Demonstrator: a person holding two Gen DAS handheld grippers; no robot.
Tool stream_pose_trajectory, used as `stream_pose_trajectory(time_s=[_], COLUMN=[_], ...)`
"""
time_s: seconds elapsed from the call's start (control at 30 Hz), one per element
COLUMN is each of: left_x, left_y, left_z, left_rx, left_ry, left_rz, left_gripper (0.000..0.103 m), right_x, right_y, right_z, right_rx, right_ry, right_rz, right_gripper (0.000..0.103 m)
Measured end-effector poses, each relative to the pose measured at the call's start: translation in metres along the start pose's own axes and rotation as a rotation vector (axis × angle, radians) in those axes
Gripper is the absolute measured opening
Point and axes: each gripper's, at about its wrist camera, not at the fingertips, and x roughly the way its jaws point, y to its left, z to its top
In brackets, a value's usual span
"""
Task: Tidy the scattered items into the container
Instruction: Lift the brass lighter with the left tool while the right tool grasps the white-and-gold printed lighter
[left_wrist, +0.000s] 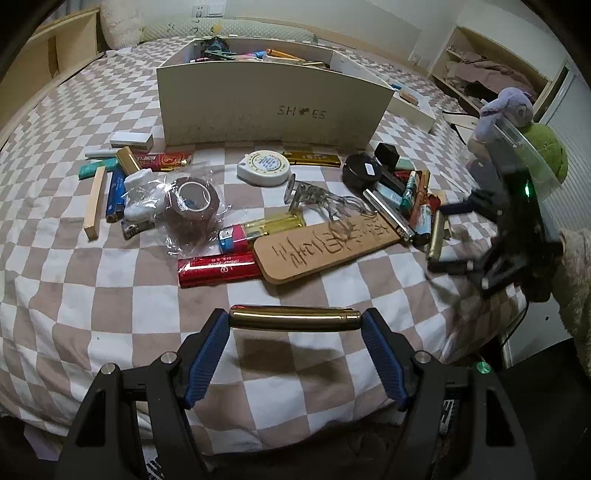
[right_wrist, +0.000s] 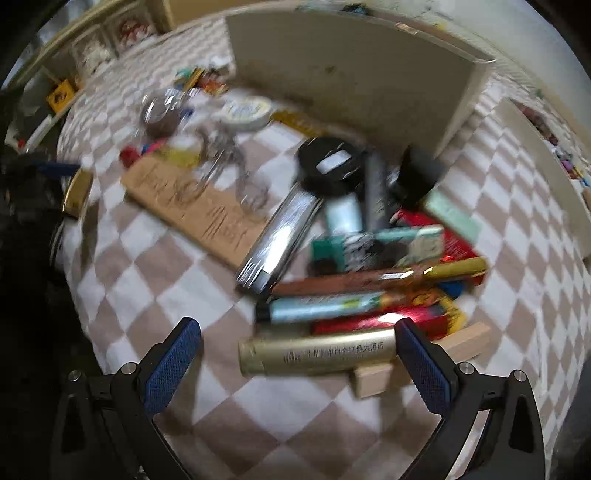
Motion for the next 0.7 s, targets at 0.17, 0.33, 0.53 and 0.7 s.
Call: stream_pose_trajectory(time_s=[0.17, 0.33, 0.53, 0.7], left_x=[0.0, -0.002, -0.005, -0.009], left_y=[-0.001, -0.003, -0.002, 0.0], left_z=[0.0, -0.002, -0.003, -0.003], left_rx=[-0.002, 0.0, 0.003, -0.001], left_ry=[0.006, -0.002, -0.011, -0.022], left_rz=[-0.003, -0.005, 0.003, 0.001], left_gripper=[0.074, 0.074, 0.074, 0.074], right_x=[-0.002, 0.006, 0.01, 0.007], right_y=[0.026, 0.046, 0.041, 0.035], right_z=[-0.013, -0.019, -0.011, -0.013], right_rx=[-0.034, 0.0, 0.139, 0.211], right_ry=[0.013, 0.04, 0.023, -0.003], right_rz=[0.041, 0.023, -0.022, 0.014], right_gripper=[0.103, 0.103, 0.103, 0.103])
